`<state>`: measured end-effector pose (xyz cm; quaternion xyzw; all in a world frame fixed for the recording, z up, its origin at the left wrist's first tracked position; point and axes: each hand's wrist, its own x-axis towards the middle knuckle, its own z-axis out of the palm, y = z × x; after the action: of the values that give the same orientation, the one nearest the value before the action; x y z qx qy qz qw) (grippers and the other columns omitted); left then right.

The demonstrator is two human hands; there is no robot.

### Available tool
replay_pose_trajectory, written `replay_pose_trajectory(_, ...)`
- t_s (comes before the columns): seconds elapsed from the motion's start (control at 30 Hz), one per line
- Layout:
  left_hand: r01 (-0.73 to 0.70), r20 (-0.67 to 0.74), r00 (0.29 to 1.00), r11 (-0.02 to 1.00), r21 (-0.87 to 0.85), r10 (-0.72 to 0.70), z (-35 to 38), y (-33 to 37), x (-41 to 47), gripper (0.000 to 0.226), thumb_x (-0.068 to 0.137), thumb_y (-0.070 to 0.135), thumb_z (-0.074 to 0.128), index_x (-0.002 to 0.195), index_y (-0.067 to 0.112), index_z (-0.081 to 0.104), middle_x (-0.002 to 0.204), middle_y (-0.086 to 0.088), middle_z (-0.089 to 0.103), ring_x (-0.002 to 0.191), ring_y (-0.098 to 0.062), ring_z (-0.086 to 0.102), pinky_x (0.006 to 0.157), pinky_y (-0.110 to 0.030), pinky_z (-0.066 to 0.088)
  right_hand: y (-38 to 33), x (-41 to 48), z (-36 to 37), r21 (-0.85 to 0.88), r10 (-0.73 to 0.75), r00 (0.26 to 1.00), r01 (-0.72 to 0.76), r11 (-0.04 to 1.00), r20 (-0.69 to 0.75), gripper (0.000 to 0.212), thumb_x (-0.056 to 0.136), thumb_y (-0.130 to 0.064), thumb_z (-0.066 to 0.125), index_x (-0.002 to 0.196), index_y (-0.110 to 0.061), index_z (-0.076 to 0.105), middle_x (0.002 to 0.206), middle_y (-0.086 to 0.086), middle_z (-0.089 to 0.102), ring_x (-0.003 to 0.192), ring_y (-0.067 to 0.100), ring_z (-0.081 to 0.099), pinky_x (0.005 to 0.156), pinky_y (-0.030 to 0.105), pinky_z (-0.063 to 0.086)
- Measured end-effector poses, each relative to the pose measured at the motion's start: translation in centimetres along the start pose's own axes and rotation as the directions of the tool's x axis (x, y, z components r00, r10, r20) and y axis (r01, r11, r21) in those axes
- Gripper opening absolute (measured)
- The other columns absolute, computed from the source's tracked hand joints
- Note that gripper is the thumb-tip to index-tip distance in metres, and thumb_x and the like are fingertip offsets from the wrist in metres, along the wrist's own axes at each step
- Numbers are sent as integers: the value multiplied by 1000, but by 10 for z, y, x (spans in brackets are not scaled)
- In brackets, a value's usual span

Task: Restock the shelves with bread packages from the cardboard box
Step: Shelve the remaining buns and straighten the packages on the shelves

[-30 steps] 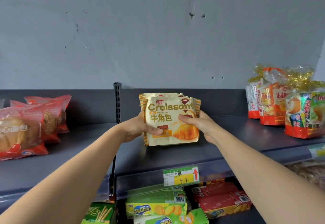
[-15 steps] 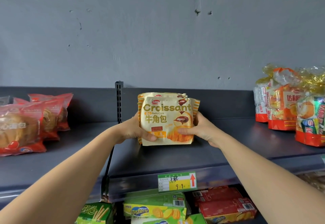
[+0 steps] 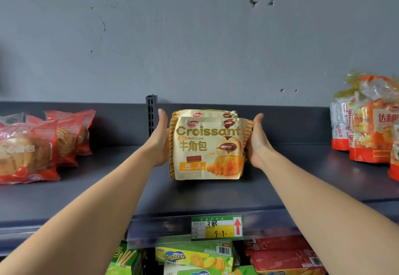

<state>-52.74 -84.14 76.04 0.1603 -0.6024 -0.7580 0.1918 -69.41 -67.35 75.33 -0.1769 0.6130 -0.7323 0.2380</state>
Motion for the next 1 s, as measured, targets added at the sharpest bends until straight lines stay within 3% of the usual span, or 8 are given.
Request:
replay_pose_trajectory(0.1,6,-21,1000,999,-33,-7,3,1,2,90,82,80,9,101,16,70,92,-11,76,80,-28,74,77,-44,54,-1,6,2,18,37,999,-37,999,12,96,77,-87,12,111,-19,72,102,10,75,100,32,69,99,53,46)
replay_pose_trajectory(0.37,-5,-82,997,998,-70,-1,-2,-3,9,87,84,78,10,101,16,69,88,-11,76,76,-29,74,72,-42,54,1,17,11,26,56,997,-57,998,50,96,78,-86,12,110,-17,72,103,12,75,100,32,69,97,52,47)
replay_pose_trajectory(0.6,-30,-124,992,997,-74,21,-5,-4,10,84,83,78,15,103,16,68,93,-12,76,80,-30,74,78,-44,56,4,18,18,20,39,999,-39,999,36,92,81,-83,13,110,-17,72,102,13,74,100,32,68,97,52,48)
replay_pose_trajectory(0.83,-32,-226,973,999,35,39,0,7,-1,85,85,77,14,85,14,72,79,-10,76,70,-26,74,73,-41,58,-4,10,15,-63,11,1000,-12,998,-4,94,78,-86,13,115,-19,69,105,11,73,102,32,66,100,56,43)
replay_pose_trajectory(0.93,-61,-313,948,998,3,59,1,18,-11,90,81,82,20,82,10,74,93,-11,74,86,-31,72,89,-47,53,-7,0,9,-124,-21,1000,20,992,-4,93,78,-86,13,123,-22,64,118,8,69,116,30,60,106,54,38)
replay_pose_trajectory(1.0,-59,-363,928,996,64,78,2,24,-19,96,76,86,23,114,9,67,119,-10,67,113,-32,61,104,-54,41,-10,-9,2,-176,-42,999,41,984,-5,87,85,-80,14,135,-22,55,138,7,56,133,28,45,114,52,29)
